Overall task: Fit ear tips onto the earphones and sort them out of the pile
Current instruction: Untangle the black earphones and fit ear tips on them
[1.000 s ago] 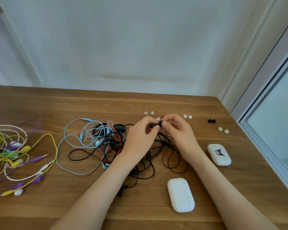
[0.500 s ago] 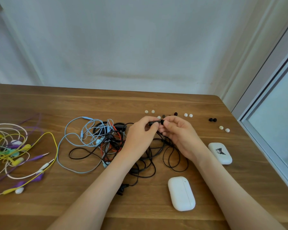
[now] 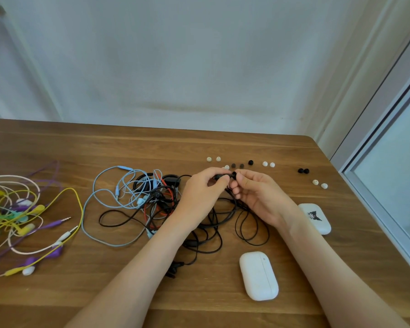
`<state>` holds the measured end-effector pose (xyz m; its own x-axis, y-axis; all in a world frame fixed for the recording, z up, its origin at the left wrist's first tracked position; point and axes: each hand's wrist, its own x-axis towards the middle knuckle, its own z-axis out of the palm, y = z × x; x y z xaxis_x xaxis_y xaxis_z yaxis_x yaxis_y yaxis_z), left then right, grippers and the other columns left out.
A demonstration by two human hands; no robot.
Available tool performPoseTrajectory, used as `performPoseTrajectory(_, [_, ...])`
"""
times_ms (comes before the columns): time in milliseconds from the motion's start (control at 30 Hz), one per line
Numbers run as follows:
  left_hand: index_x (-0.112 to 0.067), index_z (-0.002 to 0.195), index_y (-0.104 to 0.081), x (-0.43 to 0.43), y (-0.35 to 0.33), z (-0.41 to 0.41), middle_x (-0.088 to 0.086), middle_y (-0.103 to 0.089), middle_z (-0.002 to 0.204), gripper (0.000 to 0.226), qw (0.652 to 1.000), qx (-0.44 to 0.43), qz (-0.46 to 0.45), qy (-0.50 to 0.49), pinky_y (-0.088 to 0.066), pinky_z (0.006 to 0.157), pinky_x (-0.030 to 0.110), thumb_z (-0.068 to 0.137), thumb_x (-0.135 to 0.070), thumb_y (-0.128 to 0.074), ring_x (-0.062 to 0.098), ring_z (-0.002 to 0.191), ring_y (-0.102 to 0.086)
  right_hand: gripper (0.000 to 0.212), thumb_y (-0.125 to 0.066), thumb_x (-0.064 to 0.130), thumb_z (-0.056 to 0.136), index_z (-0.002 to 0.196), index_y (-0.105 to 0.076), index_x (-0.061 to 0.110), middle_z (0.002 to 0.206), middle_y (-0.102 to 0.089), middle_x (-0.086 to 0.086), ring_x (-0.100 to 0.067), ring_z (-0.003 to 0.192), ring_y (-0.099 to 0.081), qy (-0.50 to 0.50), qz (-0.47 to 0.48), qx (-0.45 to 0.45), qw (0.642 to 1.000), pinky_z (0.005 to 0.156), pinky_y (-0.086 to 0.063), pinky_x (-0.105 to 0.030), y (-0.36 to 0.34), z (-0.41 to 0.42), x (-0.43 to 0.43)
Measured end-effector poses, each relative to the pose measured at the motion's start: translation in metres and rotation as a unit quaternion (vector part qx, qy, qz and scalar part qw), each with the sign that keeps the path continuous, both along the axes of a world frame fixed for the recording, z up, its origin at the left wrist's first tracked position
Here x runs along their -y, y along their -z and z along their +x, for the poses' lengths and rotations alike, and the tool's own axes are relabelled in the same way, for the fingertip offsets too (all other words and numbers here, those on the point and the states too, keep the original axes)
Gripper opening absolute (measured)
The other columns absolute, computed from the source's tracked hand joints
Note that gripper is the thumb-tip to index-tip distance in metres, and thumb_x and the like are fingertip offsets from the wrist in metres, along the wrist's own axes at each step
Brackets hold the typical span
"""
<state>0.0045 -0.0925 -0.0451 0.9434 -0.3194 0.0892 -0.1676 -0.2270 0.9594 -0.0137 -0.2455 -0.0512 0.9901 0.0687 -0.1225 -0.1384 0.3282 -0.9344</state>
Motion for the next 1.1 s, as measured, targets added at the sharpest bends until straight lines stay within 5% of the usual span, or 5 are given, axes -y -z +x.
performPoseTrajectory(567, [-0.030,0.111,-0.068,0.0018,0.0048,0.0028,-0.010,-0.069,0.104,0.021,1.000,0.007,0.015,-0.006,-0.050,0.095,0.040,0.093,-0.024,-0.058,0.010,0.098,-0.063,0.018,-0.048,0.006,0.097,0.091,-0.064,0.008,0.068,-0.063,0.001,-0.009,0.065,-0.054,0.081,-0.106,0.054,0.990,0.067,-0.046,-0.022,0.0054,-0.0003,-0.0053])
performPoseTrajectory(967, [-0.025,0.112,-0.070,0.0012,0.0059,0.0042,-0.010,-0.070,0.099,0.022,0.999,0.020,0.027,-0.026,-0.051,0.093,0.034,0.094,-0.021,-0.058,0.008,0.094,-0.064,0.016,-0.051,0.007,0.096,0.091,-0.065,0.014,0.074,-0.067,0.002,-0.009,0.072,-0.060,0.089,-0.139,0.091,0.982,0.071,-0.049,-0.020,0.0046,-0.0027,-0.0084])
performPoseTrajectory(1100, [-0.024,0.110,-0.071,-0.0004,0.0080,0.0051,-0.010,-0.071,0.098,0.021,0.998,0.032,0.053,-0.029,-0.050,0.088,0.022,0.093,-0.022,-0.059,0.004,0.094,-0.063,0.015,-0.051,0.006,0.096,0.090,-0.064,0.012,0.075,-0.066,0.002,-0.006,0.071,-0.061,0.097,-0.197,0.108,0.970,0.070,-0.050,-0.017,0.0055,-0.0041,-0.0093])
